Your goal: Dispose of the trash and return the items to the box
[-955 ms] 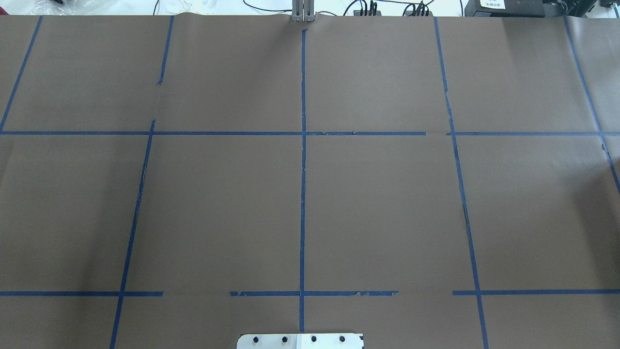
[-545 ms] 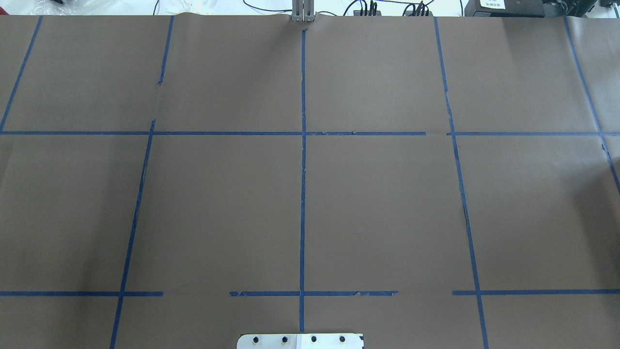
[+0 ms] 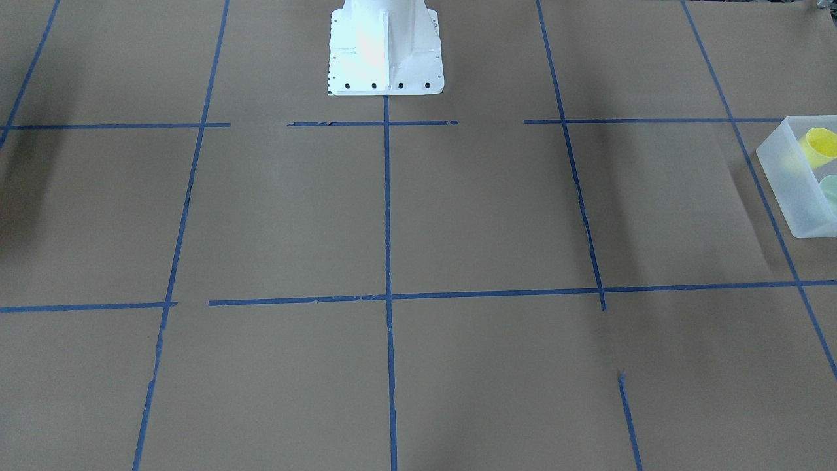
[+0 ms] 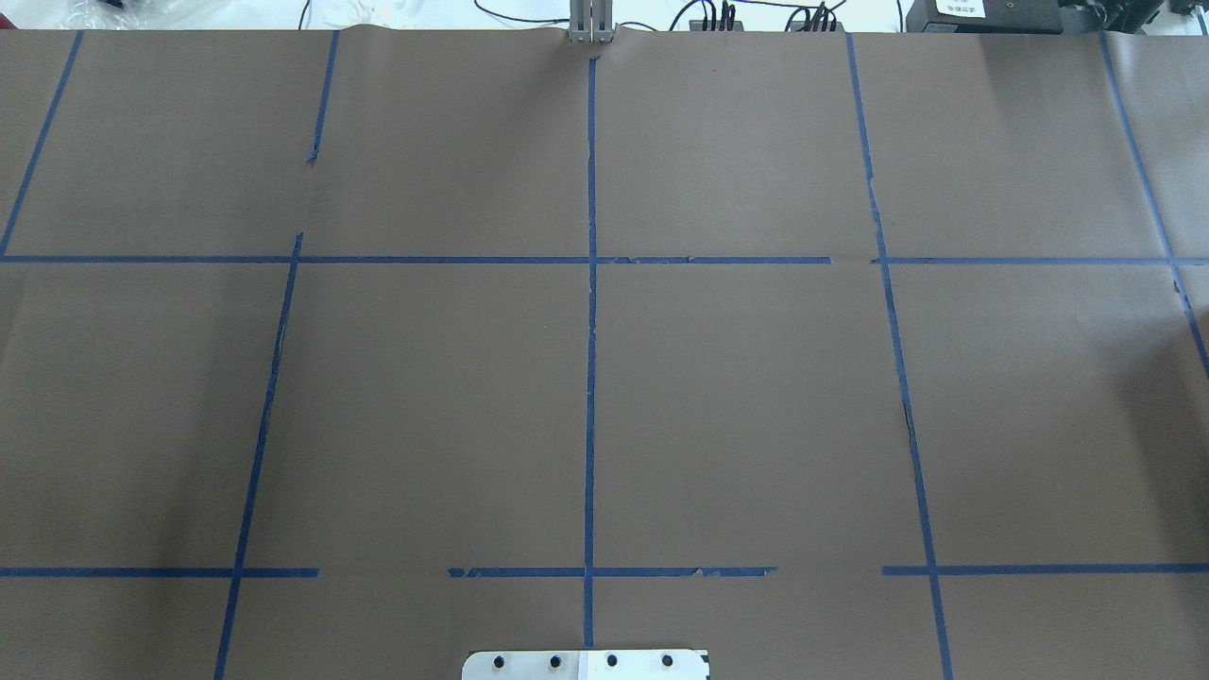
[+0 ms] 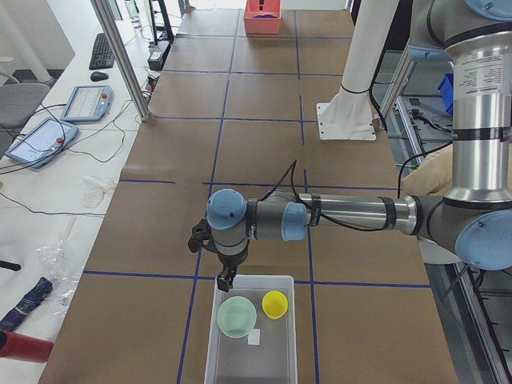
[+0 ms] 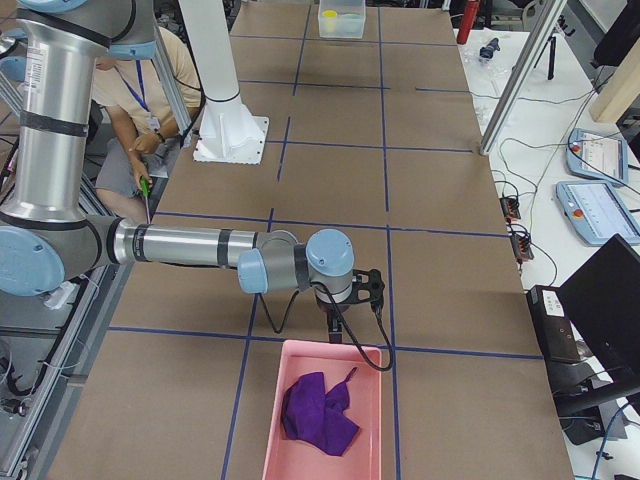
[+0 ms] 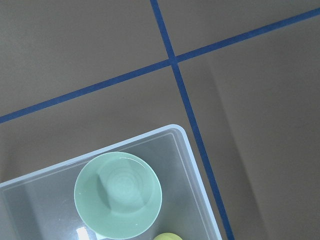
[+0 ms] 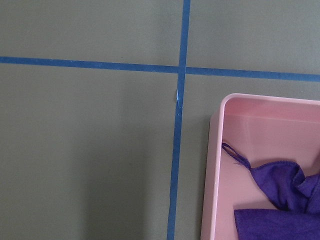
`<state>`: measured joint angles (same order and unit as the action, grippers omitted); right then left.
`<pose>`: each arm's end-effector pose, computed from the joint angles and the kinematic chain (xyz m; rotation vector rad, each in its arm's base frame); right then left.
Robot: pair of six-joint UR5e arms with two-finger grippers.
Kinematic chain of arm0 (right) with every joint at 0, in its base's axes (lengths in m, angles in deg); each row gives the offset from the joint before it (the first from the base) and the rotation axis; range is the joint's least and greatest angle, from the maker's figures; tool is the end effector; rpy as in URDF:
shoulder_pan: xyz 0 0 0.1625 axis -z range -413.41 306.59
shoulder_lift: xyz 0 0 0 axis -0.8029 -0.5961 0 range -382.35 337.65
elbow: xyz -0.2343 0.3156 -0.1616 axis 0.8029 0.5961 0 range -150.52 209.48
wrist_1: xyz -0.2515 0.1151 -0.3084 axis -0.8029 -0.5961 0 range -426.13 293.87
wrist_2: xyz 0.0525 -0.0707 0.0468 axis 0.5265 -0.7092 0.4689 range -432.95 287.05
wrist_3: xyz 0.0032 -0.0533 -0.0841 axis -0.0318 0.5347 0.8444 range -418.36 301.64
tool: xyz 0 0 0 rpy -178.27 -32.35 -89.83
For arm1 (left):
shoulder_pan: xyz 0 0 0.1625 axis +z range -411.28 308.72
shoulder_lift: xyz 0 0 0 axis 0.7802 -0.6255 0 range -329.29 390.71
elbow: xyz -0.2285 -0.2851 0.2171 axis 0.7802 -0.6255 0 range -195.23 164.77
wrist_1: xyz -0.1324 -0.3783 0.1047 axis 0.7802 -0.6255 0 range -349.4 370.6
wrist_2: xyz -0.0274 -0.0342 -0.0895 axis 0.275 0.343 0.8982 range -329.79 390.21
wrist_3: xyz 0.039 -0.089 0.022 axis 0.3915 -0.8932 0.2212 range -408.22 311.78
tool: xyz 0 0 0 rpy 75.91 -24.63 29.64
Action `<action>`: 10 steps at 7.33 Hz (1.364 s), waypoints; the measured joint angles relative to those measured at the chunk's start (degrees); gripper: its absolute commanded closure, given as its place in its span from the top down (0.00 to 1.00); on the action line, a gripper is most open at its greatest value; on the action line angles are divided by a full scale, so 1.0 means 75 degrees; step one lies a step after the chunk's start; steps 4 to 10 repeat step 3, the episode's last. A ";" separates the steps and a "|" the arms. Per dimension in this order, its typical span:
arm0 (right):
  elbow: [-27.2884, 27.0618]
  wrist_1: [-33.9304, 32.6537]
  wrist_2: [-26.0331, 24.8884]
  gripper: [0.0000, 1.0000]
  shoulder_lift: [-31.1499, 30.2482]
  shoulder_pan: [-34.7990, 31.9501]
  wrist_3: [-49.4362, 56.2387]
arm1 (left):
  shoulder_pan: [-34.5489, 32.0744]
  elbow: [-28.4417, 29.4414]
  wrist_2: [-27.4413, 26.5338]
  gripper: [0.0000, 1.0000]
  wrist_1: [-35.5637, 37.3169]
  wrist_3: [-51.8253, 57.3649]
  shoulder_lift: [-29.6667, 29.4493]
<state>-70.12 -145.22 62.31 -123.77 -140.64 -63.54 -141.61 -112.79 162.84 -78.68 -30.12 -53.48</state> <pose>0.0423 -0.4200 0.6449 0.0953 -0.7966 -0.0228 -0.0685 -0.4497 0.6448 0.1366 0.7346 0.3025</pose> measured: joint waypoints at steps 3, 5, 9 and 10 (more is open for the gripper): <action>0.0010 -0.0001 -0.0010 1.00 -0.0001 -0.0003 -0.0036 | -0.0012 -0.0089 0.0000 1.00 -0.0016 0.0000 -0.0009; 0.0010 -0.0001 -0.0010 1.00 -0.0001 -0.0003 -0.0036 | -0.0012 -0.0089 0.0000 1.00 -0.0016 0.0000 -0.0009; 0.0010 -0.0001 -0.0010 1.00 -0.0001 -0.0003 -0.0036 | -0.0012 -0.0089 0.0000 1.00 -0.0016 0.0000 -0.0009; 0.0010 -0.0001 -0.0010 1.00 -0.0001 -0.0003 -0.0036 | -0.0012 -0.0089 0.0000 1.00 -0.0016 0.0000 -0.0009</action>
